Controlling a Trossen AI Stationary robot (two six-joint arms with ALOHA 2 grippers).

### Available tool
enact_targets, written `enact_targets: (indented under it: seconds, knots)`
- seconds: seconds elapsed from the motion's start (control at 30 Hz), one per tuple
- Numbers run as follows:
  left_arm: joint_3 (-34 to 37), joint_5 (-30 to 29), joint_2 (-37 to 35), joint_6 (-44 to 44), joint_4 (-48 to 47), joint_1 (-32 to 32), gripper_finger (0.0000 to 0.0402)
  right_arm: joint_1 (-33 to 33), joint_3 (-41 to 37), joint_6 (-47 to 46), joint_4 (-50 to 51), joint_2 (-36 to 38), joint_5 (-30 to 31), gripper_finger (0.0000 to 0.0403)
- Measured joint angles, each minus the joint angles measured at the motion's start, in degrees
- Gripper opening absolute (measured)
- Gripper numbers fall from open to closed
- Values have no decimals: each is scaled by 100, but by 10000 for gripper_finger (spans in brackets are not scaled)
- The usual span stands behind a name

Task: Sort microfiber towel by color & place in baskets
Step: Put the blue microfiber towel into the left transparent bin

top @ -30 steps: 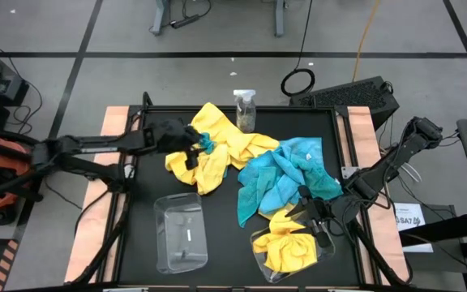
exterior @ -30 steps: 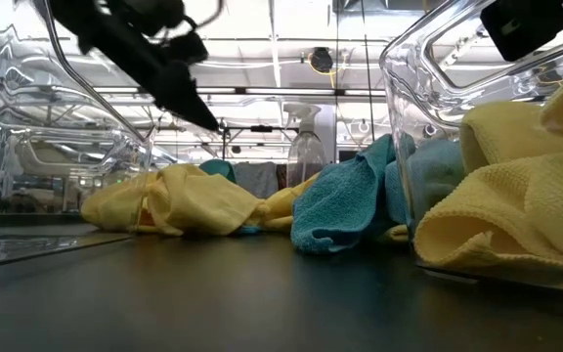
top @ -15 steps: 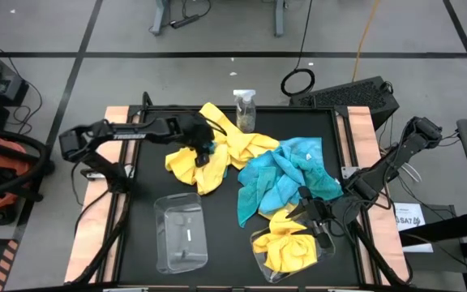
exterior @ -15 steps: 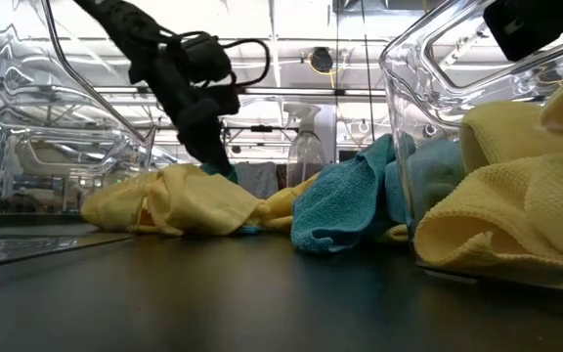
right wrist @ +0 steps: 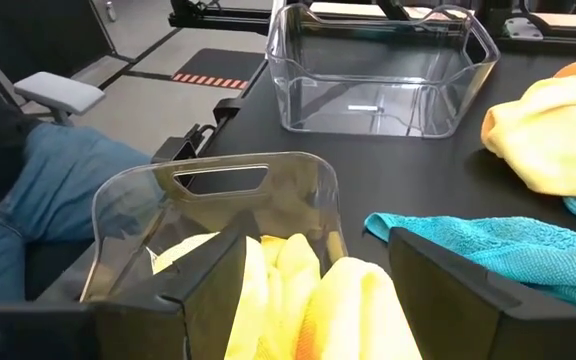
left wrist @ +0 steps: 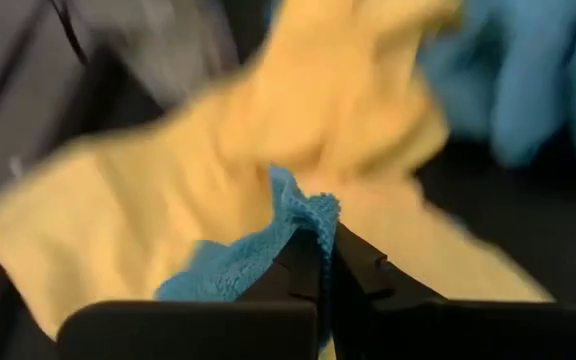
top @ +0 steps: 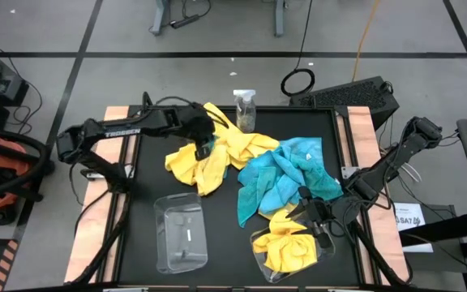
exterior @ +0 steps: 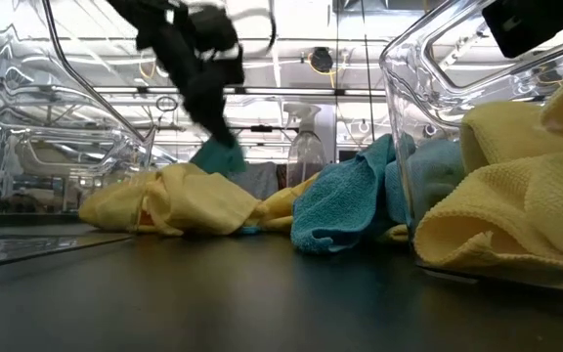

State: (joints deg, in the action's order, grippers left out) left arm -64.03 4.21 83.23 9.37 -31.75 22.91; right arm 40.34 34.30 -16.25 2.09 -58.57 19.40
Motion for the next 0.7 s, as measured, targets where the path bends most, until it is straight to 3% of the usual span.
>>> enact_targets:
  seconds: [0.17,0.47,0.7]
  knots:
    - [-799,-285,-470,2,-240,-205,3,0,0,44,-9,0,2,238]
    - [-2284,-1355,-1414,173,-879,-878,1,0,0,90,-42,0,2,238]
    - [-3087,-1057,-1841,24,-1221,-1558,1,0,2,92,-42,0,2,238]
